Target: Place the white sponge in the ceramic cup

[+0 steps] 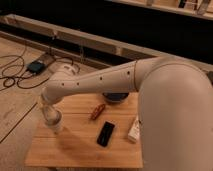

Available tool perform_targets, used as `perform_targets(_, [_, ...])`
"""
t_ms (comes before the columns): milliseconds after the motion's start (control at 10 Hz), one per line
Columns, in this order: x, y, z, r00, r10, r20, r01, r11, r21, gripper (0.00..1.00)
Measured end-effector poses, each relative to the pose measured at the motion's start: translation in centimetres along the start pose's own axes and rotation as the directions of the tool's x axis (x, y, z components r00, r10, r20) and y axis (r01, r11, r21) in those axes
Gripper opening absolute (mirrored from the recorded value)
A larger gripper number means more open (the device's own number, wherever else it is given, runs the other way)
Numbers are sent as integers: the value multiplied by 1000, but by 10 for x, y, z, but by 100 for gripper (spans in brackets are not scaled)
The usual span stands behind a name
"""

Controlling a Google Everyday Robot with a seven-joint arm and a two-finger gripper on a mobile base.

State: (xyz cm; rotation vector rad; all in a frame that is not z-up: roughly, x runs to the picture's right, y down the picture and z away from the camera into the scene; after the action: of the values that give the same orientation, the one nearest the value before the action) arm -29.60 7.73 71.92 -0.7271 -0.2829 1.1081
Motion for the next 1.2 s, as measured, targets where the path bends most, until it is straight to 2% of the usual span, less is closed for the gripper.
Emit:
perform_targets(500, [-5, 1, 14, 998, -56, 13, 56, 998, 0, 67])
perform_targets(600, [-4, -2, 16, 997, -73, 14, 72, 997, 14, 70])
perform_targets(900, [-8, -16, 17, 995, -90, 29, 88, 994, 66, 70])
perform_targets(1200, [-9, -17, 18, 995, -86, 45, 83, 994, 77, 70])
